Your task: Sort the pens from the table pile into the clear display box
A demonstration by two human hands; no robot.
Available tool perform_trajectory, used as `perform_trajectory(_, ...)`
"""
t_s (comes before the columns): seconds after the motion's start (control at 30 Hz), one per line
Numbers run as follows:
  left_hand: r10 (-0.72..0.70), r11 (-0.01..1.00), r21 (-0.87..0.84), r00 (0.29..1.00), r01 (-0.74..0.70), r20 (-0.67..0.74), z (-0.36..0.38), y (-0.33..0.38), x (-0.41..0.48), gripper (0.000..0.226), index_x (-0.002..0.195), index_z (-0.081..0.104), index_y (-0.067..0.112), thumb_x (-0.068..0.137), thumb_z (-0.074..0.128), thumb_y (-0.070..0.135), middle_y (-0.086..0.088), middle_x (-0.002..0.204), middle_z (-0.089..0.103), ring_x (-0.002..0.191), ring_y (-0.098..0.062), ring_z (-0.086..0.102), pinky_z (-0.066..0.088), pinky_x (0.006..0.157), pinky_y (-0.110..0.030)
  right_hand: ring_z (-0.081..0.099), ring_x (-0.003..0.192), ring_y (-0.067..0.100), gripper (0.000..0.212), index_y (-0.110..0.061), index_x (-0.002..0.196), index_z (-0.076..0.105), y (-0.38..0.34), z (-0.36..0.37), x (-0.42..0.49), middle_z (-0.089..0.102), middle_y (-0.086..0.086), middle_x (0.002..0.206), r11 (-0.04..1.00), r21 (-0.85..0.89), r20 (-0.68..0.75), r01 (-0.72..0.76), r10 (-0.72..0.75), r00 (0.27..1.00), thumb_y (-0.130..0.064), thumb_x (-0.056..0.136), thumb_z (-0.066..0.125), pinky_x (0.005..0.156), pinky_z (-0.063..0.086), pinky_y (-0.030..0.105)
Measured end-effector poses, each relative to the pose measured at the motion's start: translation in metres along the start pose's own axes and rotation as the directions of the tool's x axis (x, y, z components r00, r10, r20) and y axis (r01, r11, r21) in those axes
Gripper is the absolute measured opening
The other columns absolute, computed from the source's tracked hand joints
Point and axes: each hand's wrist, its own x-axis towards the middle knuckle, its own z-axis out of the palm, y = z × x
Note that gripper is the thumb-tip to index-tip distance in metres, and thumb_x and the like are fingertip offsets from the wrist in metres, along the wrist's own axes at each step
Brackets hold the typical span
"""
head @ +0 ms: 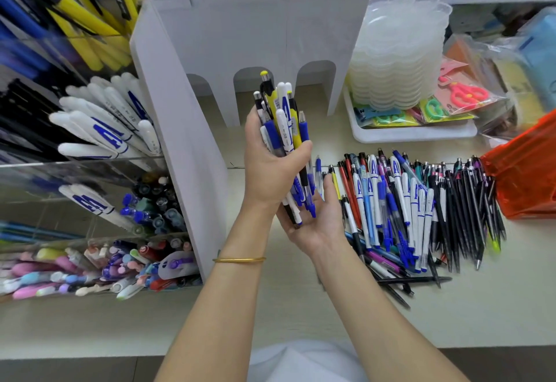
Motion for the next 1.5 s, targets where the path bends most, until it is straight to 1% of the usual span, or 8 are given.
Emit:
perform_trajectory(0.17,0.02,1.0,-0.006,1.0,-0.02,0.016,0.001,0.0,-0.005,0.057,0.125,0.045,0.007,0.077,0.067,-0.013,0.012,0.087,0.061,0.077,-0.004,0.064,0.053,0.068,-0.019,0.071,0.067,0.02,0.046,-0.013,0.092,0.07,0.0,0.005,0.006,0.073,0.007,0.082,0.999,0.044,0.063,0.026,-0.028,0.998,-0.052,0.095,0.046,0.057,0.055,0.028)
perform_trajectory(0.4,0.01,1.0,-0.011,1.0,-0.01,0.026,0.001,0.001,-0.011,0.092,0.15,0.019,0.012,0.077,0.068,-0.012,-0.005,0.131,0.053,0.103,-0.015,0.066,0.058,0.084,-0.038,0.072,0.076,0.02,0.042,-0.016,0.083,0.076,-0.002,0.004,0.014,0.073,0.006,0.093,0.994,0.093,0.077,0.057,-0.064,0.995,-0.049,0.092,0.052,0.063,0.055,0.028)
perform_trajectory(0.5,-0.013,1.0,-0.017,1.0,0.013,0.011,0.003,-0.005,-0.017,0.095,0.151,0.017,0.014,0.076,0.07,-0.012,-0.01,0.141,0.046,0.11,-0.016,0.063,0.057,0.086,-0.031,0.07,0.096,0.024,0.039,-0.015,0.105,0.074,-0.003,0.005,0.015,0.072,0.008,0.109,0.99,0.136,0.117,0.037,-0.053,0.992,-0.046,0.09,0.057,0.087,0.054,0.037)
perform_trajectory(0.63,-0.033,0.998,-0.047,0.999,0.032,-0.007,0.005,-0.008,-0.024,0.09,0.146,0.025,0.023,0.076,0.07,-0.012,-0.009,0.139,0.048,0.113,-0.016,0.062,0.054,0.085,-0.022,0.068,0.104,0.026,0.043,-0.013,0.125,0.064,-0.003,0.005,0.018,0.068,0.01,0.118,0.982,0.19,0.189,-0.027,-0.01,0.982,-0.037,0.089,0.062,0.09,0.054,0.037)
perform_trajectory(0.9,-0.113,0.993,0.017,0.994,0.113,0.004,0.009,-0.014,-0.027,0.068,0.135,0.043,0.017,0.077,0.072,-0.006,0.002,0.115,0.062,0.107,-0.01,0.064,0.054,0.084,-0.021,0.072,0.088,0.022,0.029,-0.01,0.102,0.075,-0.005,-0.001,0.02,0.073,0.007,0.101,0.99,0.13,0.213,-0.058,0.029,0.977,-0.032,0.088,0.061,0.071,0.06,0.032)
perform_trajectory(1.1,-0.066,0.997,0.031,0.998,0.066,-0.011,0.007,-0.01,-0.022,0.059,0.124,0.047,0.021,0.078,0.071,-0.006,0.007,0.105,0.063,0.094,-0.002,0.064,0.051,0.077,-0.014,0.071,0.093,0.022,0.05,-0.01,0.099,0.076,-0.008,-0.003,0.017,0.072,0.005,0.106,0.988,0.069,0.281,-0.138,0.113,0.953,-0.05,0.095,0.046,0.078,0.058,0.032)
perform_trajectory(1.3,-0.048,0.999,-0.019,0.999,0.048,-0.006,0.004,-0.008,-0.023,0.072,0.122,0.045,0.041,0.074,0.074,-0.005,-0.007,0.115,0.064,0.106,-0.025,0.066,0.057,0.087,-0.04,0.068,0.103,0.025,0.044,-0.012,0.105,0.074,-0.019,0.004,0.025,0.07,0.008,0.114,0.997,0.049,0.243,-0.052,0.039,0.969,-0.049,0.092,0.052,0.093,0.051,0.037)
perform_trajectory(1.5,-0.111,0.993,-0.049,0.994,0.111,0.0,0.007,-0.017,-0.025,0.075,0.136,0.044,0.022,0.073,0.076,-0.004,-0.014,0.122,0.062,0.113,-0.028,0.063,0.054,0.093,-0.043,0.069,0.099,0.026,0.038,-0.01,0.113,0.07,-0.018,0.008,0.029,0.072,0.01,0.108,0.995,0.096,0.225,-0.016,-0.006,0.974,-0.04,0.092,0.058,0.075,0.058,0.036)
